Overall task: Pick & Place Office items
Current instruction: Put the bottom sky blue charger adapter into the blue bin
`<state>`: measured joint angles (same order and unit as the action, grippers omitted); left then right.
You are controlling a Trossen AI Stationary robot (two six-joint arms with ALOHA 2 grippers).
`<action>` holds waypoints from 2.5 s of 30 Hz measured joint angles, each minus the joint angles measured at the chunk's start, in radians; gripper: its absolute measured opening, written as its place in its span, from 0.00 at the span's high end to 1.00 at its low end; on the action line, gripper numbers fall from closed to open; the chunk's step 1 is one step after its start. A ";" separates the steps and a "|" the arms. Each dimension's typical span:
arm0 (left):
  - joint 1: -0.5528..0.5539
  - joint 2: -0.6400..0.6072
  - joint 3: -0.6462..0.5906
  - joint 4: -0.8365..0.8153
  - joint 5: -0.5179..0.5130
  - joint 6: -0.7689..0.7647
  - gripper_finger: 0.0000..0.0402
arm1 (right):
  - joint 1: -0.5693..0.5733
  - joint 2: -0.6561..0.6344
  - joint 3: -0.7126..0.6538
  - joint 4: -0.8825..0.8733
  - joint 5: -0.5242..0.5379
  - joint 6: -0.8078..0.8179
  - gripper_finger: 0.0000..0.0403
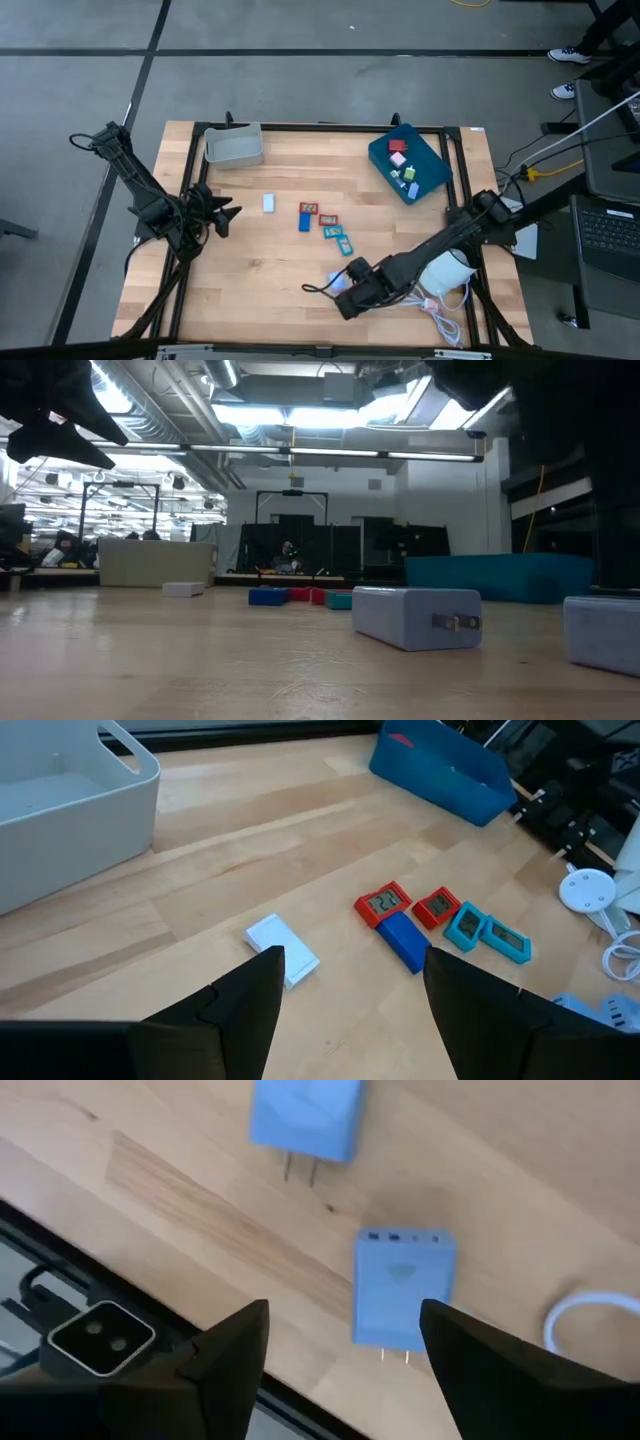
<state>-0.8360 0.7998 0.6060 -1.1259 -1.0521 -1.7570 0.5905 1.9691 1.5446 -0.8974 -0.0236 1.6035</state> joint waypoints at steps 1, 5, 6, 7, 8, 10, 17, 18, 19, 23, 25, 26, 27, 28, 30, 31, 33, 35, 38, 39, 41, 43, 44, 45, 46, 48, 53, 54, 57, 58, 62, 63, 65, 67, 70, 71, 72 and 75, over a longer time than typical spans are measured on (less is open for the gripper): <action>0.000 0.000 0.000 0.000 0.001 0.002 0.42 | -0.003 0.010 0.018 -0.014 0.005 -0.015 0.34; 0.000 0.000 0.000 0.004 0.006 0.019 0.42 | -0.005 0.032 0.028 -0.026 0.009 -0.014 0.34; 0.000 0.000 0.000 0.004 0.010 0.025 0.42 | -0.004 0.032 0.028 -0.027 0.009 -0.011 0.34; 0.000 0.000 0.000 0.004 0.015 0.025 0.42 | -0.004 0.032 0.028 -0.032 0.009 -0.007 0.34; 0.000 0.000 0.000 0.004 0.018 0.025 0.42 | -0.004 0.032 0.028 -0.043 0.008 -0.005 0.34; 0.000 0.000 0.000 0.004 0.021 0.028 0.42 | -0.004 0.032 0.028 -0.051 0.008 -0.008 0.34; 0.000 0.000 0.000 0.004 0.043 0.031 0.42 | -0.012 0.032 -0.009 0.006 -0.045 -0.025 0.34; 0.000 0.000 0.000 0.004 0.054 0.035 0.42 | -0.012 0.032 -0.026 0.026 -0.049 -0.017 0.34; 0.000 0.000 0.000 0.005 0.067 0.043 0.42 | -0.011 0.032 -0.040 0.046 -0.052 -0.012 0.34; -0.001 0.000 0.000 0.007 0.108 0.066 0.42 | -0.009 0.032 -0.097 0.096 -0.077 0.001 0.34; -0.003 0.000 0.000 0.008 0.115 0.072 0.42 | -0.009 0.032 -0.108 0.095 -0.090 -0.012 0.34; -0.006 0.000 0.000 0.008 0.115 0.072 0.42 | -0.009 0.032 -0.110 0.100 -0.097 -0.020 0.34; -0.011 0.000 0.000 0.008 0.114 0.070 0.42 | -0.009 0.032 -0.112 0.099 -0.098 -0.022 0.33; -0.016 0.000 0.000 0.008 0.113 0.070 0.42 | -0.009 0.032 -0.113 0.096 -0.097 -0.022 0.33; -0.023 -0.003 0.000 0.008 0.113 0.070 0.42 | -0.011 0.032 -0.113 0.099 -0.096 -0.022 0.31; -0.027 -0.006 0.000 0.008 0.111 0.070 0.42 | -0.011 0.032 -0.113 0.098 -0.096 -0.022 0.30; -0.029 -0.011 0.000 0.008 0.107 0.070 0.42 | -0.011 0.032 -0.113 0.098 -0.095 -0.022 0.29; -0.029 -0.018 0.000 0.005 0.105 0.070 0.42 | -0.011 0.032 -0.113 0.097 -0.093 -0.026 0.27; -0.029 -0.022 0.000 0.001 0.100 0.070 0.42 | -0.012 0.035 -0.113 0.094 -0.093 -0.034 0.26; -0.029 -0.022 0.000 0.000 0.095 0.070 0.42 | -0.012 0.035 -0.114 0.092 -0.089 -0.037 0.26; -0.029 -0.022 0.000 0.000 0.085 0.070 0.42 | -0.013 0.040 -0.130 0.106 -0.077 -0.035 0.26; -0.029 -0.022 0.000 -0.003 0.084 0.070 0.42 | -0.016 0.041 -0.155 0.110 -0.073 -0.017 0.26; -0.029 -0.022 0.000 -0.003 0.085 0.070 0.42 | -0.017 0.041 -0.166 0.122 -0.078 -0.015 0.26; -0.029 -0.022 0.000 -0.004 0.084 0.070 0.42 | -0.019 0.041 -0.176 0.138 -0.090 -0.016 0.26; -0.029 -0.022 0.000 -0.004 0.084 0.070 0.42 | -0.019 0.041 -0.187 0.152 -0.100 -0.018 0.26; -0.029 -0.022 0.000 -0.004 0.083 0.070 0.42 | -0.021 0.041 -0.207 0.175 -0.111 -0.017 0.26; -0.029 -0.022 0.000 -0.005 0.082 0.070 0.42 | -0.034 0.041 -0.213 0.184 -0.122 -0.015 0.27; -0.029 -0.022 0.000 -0.005 0.082 0.070 0.42 | -0.038 0.041 -0.213 0.184 -0.123 -0.016 0.28; -0.029 -0.022 0.000 -0.005 0.082 0.069 0.42 | -0.049 0.041 -0.213 0.183 -0.122 -0.030 0.34; -0.029 -0.022 0.000 -0.005 0.082 0.069 0.42 | -0.053 0.041 -0.213 0.183 -0.121 -0.039 0.37; -0.029 -0.022 0.000 -0.005 0.074 0.063 0.42 | -0.067 0.039 -0.213 0.184 -0.118 -0.070 0.48; -0.029 -0.022 0.000 -0.006 0.072 0.057 0.42 | -0.071 0.039 -0.213 0.184 -0.119 -0.076 0.48; -0.029 -0.022 0.000 -0.008 0.066 0.052 0.42 | -0.082 0.039 -0.213 0.183 -0.119 -0.092 0.48; -0.029 -0.022 0.000 -0.008 0.061 0.050 0.42 | -0.096 0.039 -0.213 0.183 -0.116 -0.110 0.48; -0.029 -0.022 0.000 -0.008 0.059 0.050 0.42 | -0.121 0.038 -0.213 0.183 -0.105 -0.130 0.48; -0.029 -0.022 0.000 -0.008 0.059 0.050 0.42 | -0.131 0.035 -0.213 0.183 -0.100 -0.138 0.48; -0.029 -0.022 0.000 -0.008 0.059 0.050 0.42 | -0.140 0.031 -0.214 0.183 -0.086 -0.148 0.48; -0.029 -0.023 0.000 -0.008 0.058 0.050 0.42 | -0.177 0.013 -0.215 0.185 -0.049 -0.185 0.48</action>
<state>-0.8650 0.7773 0.6060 -1.1343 -0.9939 -1.7065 0.4140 1.9819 1.3293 -0.7121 -0.0728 1.4186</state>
